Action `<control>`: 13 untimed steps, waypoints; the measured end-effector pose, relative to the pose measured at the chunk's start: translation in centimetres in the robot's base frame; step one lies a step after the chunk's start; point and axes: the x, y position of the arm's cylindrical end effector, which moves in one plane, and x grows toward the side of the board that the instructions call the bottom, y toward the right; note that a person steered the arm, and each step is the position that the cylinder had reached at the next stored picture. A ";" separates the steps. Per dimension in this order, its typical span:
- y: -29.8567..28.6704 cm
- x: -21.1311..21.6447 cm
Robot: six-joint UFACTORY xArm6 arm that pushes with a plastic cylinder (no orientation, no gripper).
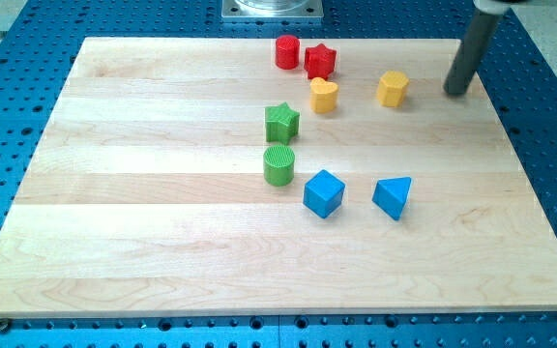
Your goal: Move the hexagon to the right of the triangle
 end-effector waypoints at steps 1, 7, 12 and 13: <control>-3.1 -4.3; -10.0 2.8; -9.4 11.8; -6.8 9.3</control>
